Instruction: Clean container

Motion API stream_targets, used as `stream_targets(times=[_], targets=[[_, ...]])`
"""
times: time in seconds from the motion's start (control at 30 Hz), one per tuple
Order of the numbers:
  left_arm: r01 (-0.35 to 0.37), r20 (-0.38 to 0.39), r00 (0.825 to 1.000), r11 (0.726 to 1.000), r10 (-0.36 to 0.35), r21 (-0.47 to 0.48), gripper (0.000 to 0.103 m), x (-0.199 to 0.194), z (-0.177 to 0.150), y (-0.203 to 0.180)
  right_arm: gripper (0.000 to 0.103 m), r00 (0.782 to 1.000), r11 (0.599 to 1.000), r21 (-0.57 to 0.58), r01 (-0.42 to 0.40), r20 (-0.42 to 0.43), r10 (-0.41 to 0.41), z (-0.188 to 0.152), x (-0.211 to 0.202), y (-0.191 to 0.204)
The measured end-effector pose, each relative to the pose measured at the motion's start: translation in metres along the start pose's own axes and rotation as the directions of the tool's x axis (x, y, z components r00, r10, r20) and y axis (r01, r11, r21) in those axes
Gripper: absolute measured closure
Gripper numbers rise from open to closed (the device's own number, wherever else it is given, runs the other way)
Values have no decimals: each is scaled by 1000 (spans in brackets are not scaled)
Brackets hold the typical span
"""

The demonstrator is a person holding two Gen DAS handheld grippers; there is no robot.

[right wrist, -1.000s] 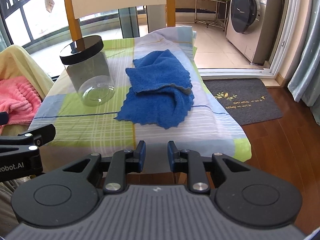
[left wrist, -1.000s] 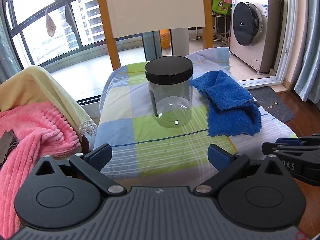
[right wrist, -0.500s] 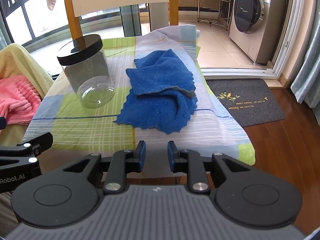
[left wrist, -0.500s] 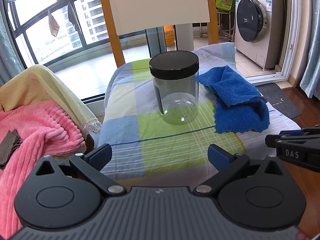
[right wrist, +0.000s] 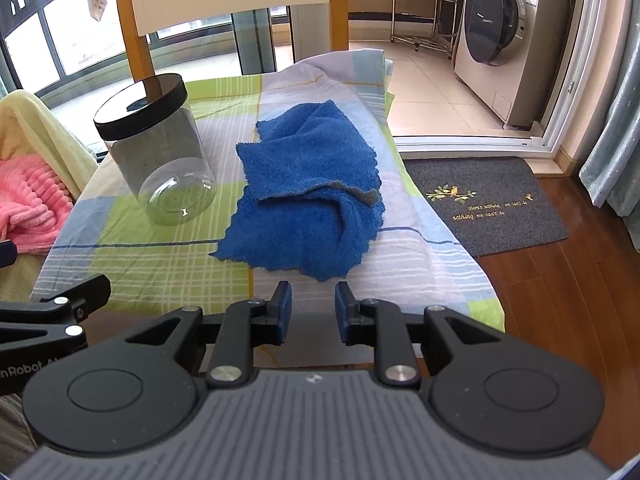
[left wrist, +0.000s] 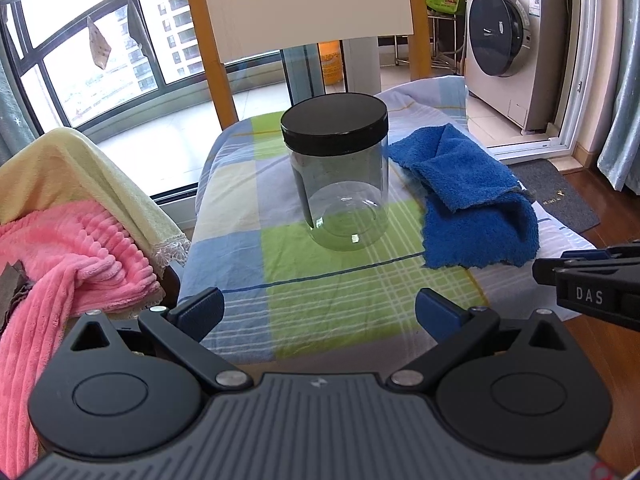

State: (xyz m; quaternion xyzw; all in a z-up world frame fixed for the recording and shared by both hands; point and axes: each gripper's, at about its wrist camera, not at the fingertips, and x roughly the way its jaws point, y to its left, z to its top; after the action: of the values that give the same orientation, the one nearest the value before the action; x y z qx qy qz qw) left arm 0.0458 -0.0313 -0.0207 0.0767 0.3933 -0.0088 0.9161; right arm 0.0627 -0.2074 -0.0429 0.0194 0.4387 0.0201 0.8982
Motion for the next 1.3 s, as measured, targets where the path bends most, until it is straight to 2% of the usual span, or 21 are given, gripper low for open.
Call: stream_targets(times=[0.5, 1.3], targets=[[44, -14, 999, 999, -44, 8, 1, 16, 5, -6, 83, 999, 1000, 4, 29, -16, -29, 2, 5, -3], [65, -24, 998, 998, -65, 24, 1, 36, 14, -12, 83, 999, 999, 12, 47, -18, -47, 11, 15, -5]])
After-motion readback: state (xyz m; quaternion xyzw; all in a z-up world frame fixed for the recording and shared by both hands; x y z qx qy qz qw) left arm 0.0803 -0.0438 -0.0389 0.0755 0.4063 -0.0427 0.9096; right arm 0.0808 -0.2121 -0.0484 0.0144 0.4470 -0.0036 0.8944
